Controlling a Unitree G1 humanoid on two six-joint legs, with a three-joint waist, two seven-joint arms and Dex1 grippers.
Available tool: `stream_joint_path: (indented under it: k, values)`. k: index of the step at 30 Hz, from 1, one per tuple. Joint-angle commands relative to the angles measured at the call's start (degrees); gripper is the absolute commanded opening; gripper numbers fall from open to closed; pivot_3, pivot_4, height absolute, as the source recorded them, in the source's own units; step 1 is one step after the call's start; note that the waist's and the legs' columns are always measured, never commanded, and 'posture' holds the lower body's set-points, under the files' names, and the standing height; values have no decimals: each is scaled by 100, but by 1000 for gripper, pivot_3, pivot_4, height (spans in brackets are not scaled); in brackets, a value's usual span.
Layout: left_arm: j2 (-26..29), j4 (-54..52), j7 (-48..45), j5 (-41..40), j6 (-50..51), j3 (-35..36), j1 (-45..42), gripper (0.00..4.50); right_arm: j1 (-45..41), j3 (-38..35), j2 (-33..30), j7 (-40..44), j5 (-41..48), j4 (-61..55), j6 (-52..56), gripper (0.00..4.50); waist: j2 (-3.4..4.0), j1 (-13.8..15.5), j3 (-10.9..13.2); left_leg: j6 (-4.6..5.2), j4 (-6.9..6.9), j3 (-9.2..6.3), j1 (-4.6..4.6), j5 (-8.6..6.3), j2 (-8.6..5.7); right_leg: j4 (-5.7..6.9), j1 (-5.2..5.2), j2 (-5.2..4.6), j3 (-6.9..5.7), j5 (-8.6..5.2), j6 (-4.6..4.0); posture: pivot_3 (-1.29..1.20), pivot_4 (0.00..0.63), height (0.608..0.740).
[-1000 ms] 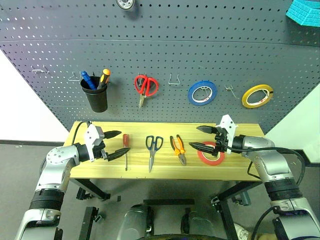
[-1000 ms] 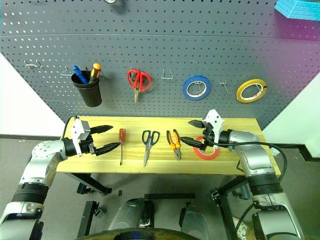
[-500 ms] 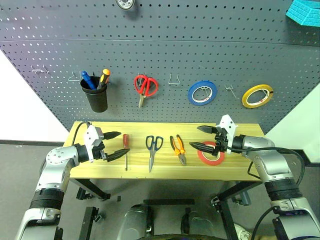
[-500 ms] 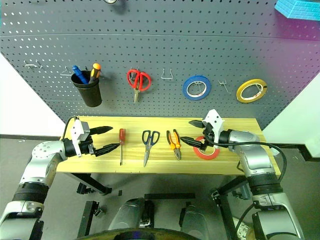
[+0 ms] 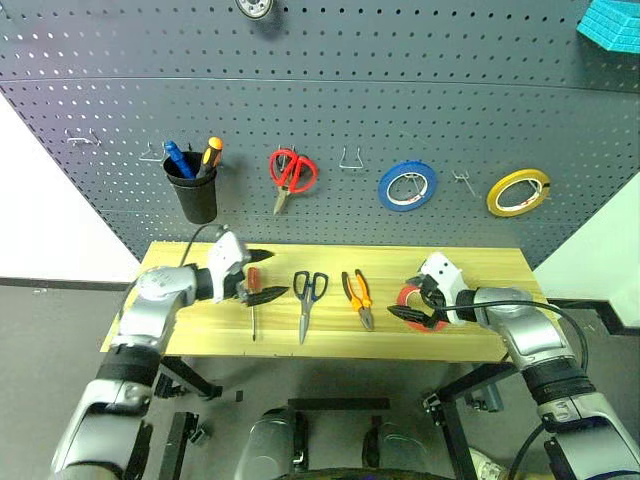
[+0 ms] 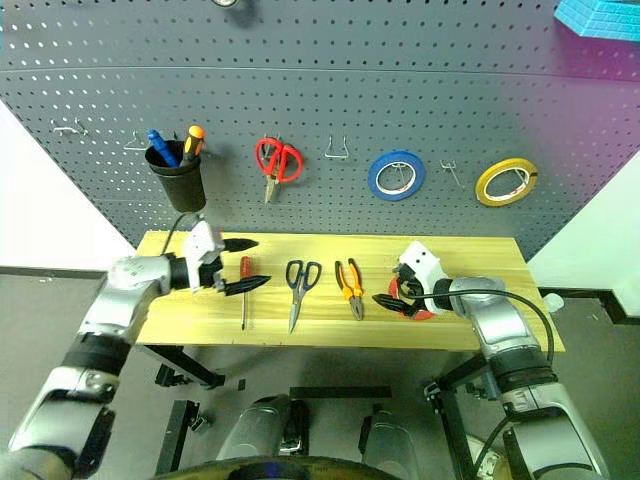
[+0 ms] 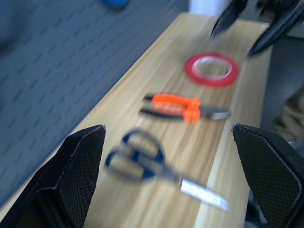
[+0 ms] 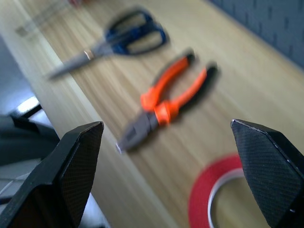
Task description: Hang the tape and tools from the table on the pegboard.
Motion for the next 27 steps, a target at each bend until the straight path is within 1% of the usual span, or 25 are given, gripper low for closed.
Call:
stream_joint_path:
  k: [1, 5, 9, 12, 15, 18, 21, 24, 27]
  values:
    - [-127, -90, -15, 273, 346, -412, -400, 4431, -240, -36, -25, -127, -38, -162, 433, 4500, 7, -32, 6, 2, 1, 0, 1, 0, 0, 0, 2, 2, 0, 0, 0, 106, 75, 740]
    - [-339, 71, 295, 866, 548, -932, -875, 4431, -394, 14, 20, -292, -87, 61, 886, 4500, 6, -148, 50, 6, 5, -1, 2, 1, 4, 4, 8, 7, 0, -2, 0, 70, 104, 740]
    - [-747, -24, 602, 1075, 966, -1159, -1217, 4431, -577, 204, 199, -470, -255, 451, 1101, 4500, -4, -229, 167, 12, 27, -2, 2, -2, 3, 12, 7, -2, 0, -1, 0, 36, 129, 740]
    - [-976, 56, 698, 1205, 1188, -1324, -1357, 4431, -851, 356, 372, -653, -473, 1063, 1005, 4500, -6, -324, 216, 29, 30, -2, -2, 0, 0, 14, 15, -5, 3, -1, 1, 28, 135, 740]
    - [-1177, 278, 833, 1475, 1335, -1593, -1516, 4431, -1448, 392, 698, -990, -682, 2233, 706, 4500, 0, -449, 285, 34, 31, 0, -3, 4, -2, 28, 21, -2, 4, -1, 3, 18, 142, 740]
    - [-1298, 318, 846, 1531, 1498, -1676, -1593, 4431, -1843, 459, 864, -1037, -849, 2986, 477, 4500, 13, -514, 339, 34, 34, 0, -3, 6, -1, 36, 21, 2, 4, 0, 8, 28, 144, 740]
    - [-1414, 454, 958, 1617, 1575, -1709, -1685, 4431, -2220, 641, 1068, -1170, -1154, 3849, 211, 4500, 12, -576, 350, 35, 32, 1, -3, 7, -1, 41, 21, 7, 4, 8, 33, 32, 145, 740]
    - [-1404, 413, 957, 1639, 1609, -1704, -1639, 4431, -2415, 810, 1261, -995, -1361, 4298, 2, 4500, 13, -611, 353, 35, 31, 1, -2, 7, -1, 43, 22, 8, 4, 7, 38, 41, 145, 740]
    - [-1315, 398, 963, 1650, 1649, -1656, -1554, 4431, -2502, 997, 1428, -784, -1558, 4485, -152, 4500, 14, -613, 353, 34, 32, 1, 1, 8, -1, 44, 24, 8, 4, 7, 39, 51, 147, 740]
